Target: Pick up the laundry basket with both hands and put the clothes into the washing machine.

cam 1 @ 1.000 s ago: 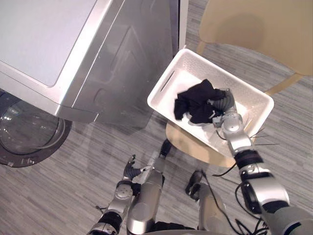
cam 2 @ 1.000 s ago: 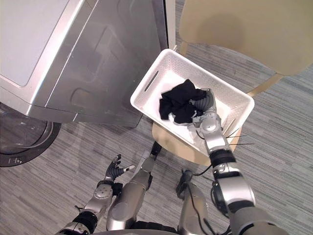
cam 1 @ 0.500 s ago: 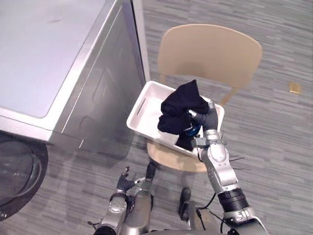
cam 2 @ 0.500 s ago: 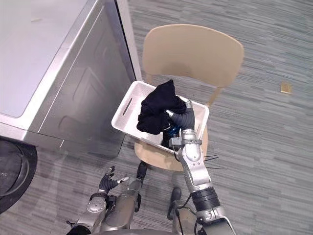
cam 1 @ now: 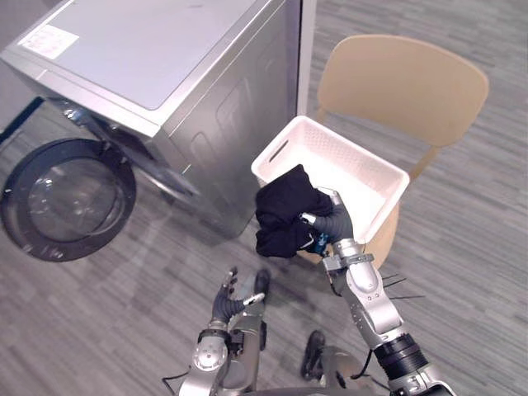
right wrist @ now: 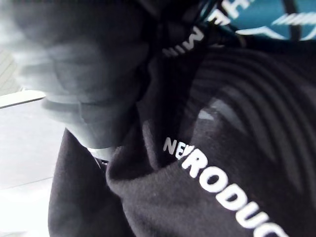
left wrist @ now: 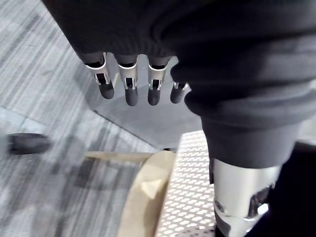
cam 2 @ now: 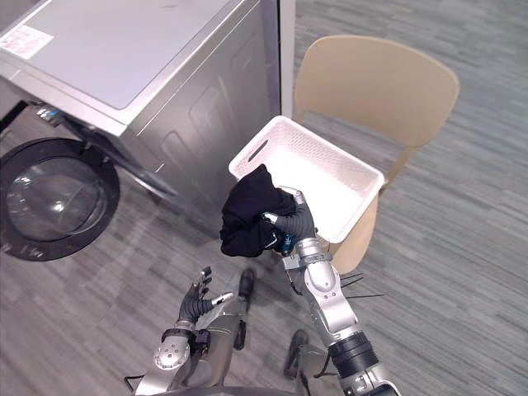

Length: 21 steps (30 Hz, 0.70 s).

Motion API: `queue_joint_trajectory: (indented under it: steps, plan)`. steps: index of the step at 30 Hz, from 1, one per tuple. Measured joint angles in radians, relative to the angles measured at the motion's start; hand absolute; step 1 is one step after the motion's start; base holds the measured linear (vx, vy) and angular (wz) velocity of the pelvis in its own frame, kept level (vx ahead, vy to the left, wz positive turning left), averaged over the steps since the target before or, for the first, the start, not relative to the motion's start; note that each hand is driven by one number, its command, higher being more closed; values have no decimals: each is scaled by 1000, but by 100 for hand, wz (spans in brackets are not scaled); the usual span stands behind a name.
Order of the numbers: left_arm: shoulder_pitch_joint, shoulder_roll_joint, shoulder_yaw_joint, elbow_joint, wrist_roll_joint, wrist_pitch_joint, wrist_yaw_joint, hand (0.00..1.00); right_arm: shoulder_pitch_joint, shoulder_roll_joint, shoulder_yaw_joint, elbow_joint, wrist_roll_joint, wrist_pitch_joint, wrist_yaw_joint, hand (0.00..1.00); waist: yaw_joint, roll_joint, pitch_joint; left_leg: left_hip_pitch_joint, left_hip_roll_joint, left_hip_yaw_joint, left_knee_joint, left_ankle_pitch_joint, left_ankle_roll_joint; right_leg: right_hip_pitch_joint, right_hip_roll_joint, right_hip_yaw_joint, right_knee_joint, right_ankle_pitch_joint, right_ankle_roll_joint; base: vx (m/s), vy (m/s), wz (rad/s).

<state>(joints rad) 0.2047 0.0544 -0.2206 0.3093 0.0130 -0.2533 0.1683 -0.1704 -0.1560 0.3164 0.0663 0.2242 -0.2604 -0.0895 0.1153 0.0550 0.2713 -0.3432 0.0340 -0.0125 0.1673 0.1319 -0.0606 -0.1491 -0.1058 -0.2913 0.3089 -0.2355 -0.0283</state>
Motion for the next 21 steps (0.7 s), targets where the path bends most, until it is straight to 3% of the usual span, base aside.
queue_joint_trajectory:
  steps: [2, 5, 9, 12, 15, 21]
  plan:
    - [-6, 1, -8, -79, 4, -37, -13, 0, -6, -13, -2, -1, -1, 0, 4, 100, 1, 20, -12, 87, 26, 18, 15, -99, -5, 7, -3, -32, -28, 25, 7, -128, 58, 43]
    - [-28, 6, -48, -118, 29, -52, -14, 0, -21, -11, -1, -8, 0, 0, 6, 100, -15, 43, -32, 148, 36, 13, -110, -98, -8, 27, 7, -67, -56, 44, 29, -71, 98, 37]
    - [-81, 59, -139, -188, 119, -59, -13, 0, -37, 28, 14, -70, 23, -1, 12, 100, -19, 21, -55, 181, 2, -10, -206, -48, 14, 52, -14, -94, -104, 82, 73, -40, 145, 25]
    - [-127, 80, -171, -205, 160, -64, -4, 0, -78, 66, 103, -72, 78, 0, 42, 100, -18, 13, -92, 213, -21, -3, -249, -23, 37, 70, -34, -88, -123, 97, 96, 9, 103, 1]
    - [-200, 86, -212, -205, 187, -64, 18, 0, -97, 93, 176, -72, 131, 3, 71, 100, -17, 3, -113, 235, -29, 8, -258, -23, 37, 95, -36, -75, -151, 113, 104, 15, 53, -9]
    - [-292, 86, -234, -198, 197, -43, 87, 0, -115, 99, 206, -72, 277, 3, 82, 100, -28, -6, -136, 268, -31, 19, -259, -23, 37, 130, -33, -59, -174, 124, 106, 15, 5, -7]
